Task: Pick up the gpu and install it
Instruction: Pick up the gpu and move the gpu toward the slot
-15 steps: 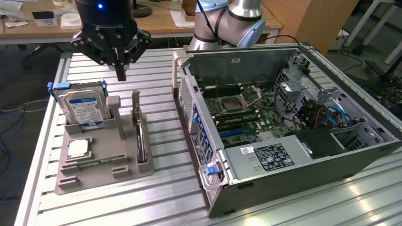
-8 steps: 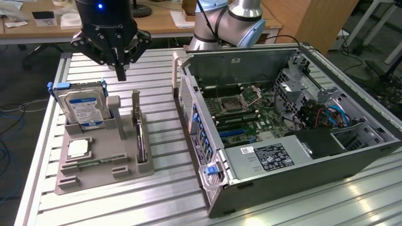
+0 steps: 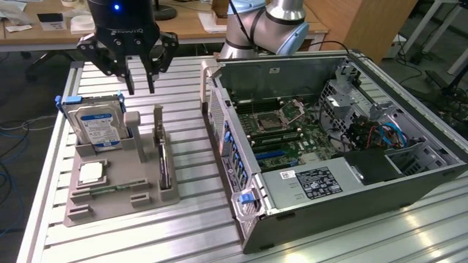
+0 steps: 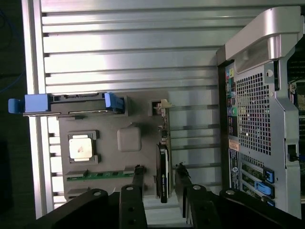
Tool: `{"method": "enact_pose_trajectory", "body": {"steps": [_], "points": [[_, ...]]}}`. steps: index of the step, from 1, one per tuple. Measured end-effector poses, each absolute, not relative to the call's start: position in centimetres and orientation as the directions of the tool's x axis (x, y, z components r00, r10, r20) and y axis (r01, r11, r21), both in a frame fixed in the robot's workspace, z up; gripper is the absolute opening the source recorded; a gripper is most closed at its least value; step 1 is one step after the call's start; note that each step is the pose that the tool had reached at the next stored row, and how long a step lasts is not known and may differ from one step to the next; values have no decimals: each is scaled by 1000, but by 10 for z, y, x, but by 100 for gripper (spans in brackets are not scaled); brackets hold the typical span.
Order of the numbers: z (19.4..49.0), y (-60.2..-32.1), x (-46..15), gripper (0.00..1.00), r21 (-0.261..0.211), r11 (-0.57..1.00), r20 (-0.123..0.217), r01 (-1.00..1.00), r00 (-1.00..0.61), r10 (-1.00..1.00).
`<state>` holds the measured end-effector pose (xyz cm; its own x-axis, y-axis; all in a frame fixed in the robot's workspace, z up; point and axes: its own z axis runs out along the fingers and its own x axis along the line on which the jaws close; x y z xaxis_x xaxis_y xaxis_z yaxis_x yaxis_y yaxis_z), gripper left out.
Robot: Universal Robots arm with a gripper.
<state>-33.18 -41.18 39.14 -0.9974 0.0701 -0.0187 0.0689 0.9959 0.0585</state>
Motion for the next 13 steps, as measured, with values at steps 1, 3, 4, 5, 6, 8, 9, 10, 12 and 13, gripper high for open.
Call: {"method": "enact_pose_trajectory", "body": {"steps": [1,3,4,5,6,8,9,10,12,13], "points": [[391,-412,-332,41,59,996,-19,69,-997,70],[391,-412,-332,47,58,996,-19,69,-997,70],[391,-412,-332,53,59,996,-19,68,-997,69],[390,-412,-332,53,59,996,-19,64,-998,65],[390,-412,-332,59,58,997,-19,54,-998,56],[388,-412,-332,59,58,998,-18,33,-999,34],[387,-412,-332,59,55,998,-17,29,-999,30],[386,-412,-332,59,52,998,-17,28,-999,29],[385,-412,-332,59,45,999,-17,28,-999,28],[384,-412,-332,59,43,999,-17,28,-999,28]]}}
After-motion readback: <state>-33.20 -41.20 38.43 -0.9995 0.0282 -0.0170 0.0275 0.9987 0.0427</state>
